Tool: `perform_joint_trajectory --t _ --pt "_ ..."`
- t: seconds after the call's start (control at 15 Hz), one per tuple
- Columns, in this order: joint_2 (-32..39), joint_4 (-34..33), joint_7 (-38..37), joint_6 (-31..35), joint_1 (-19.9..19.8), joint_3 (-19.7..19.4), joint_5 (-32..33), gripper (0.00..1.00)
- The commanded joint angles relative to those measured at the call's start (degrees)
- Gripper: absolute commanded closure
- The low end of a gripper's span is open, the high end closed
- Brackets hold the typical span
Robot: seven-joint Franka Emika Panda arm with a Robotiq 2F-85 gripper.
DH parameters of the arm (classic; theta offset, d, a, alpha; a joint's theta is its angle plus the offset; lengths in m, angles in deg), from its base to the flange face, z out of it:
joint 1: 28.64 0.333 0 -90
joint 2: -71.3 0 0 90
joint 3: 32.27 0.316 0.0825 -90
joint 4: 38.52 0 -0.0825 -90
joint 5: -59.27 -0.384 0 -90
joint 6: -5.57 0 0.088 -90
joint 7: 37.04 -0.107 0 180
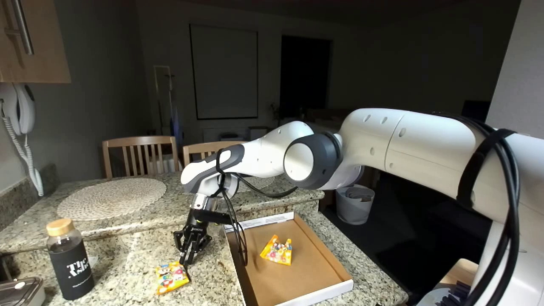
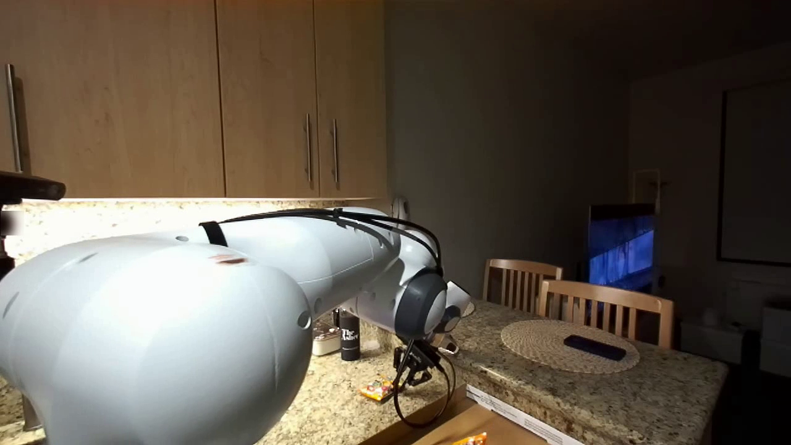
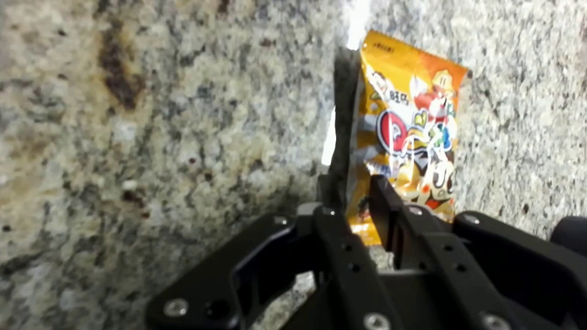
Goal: Put the sachets in the box
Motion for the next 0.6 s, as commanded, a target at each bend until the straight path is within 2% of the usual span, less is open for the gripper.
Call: perform_joint_trajectory --t 0.0,0.33,0.47,0.53 --pt "0.0 -0.6 -0.38 2.34 3.47 -2.57 0.27 0.43" --pt "-0.05 -1.22 -3.55 12.11 8.11 -6.49 2.35 0.12" --pt "-0.05 -1.12 -5.68 12.94 9.72 -8.35 3.98 0.0" --pt "-0.05 -1.06 -7.27 11.97 10.44 -9.38 5.08 0.0"
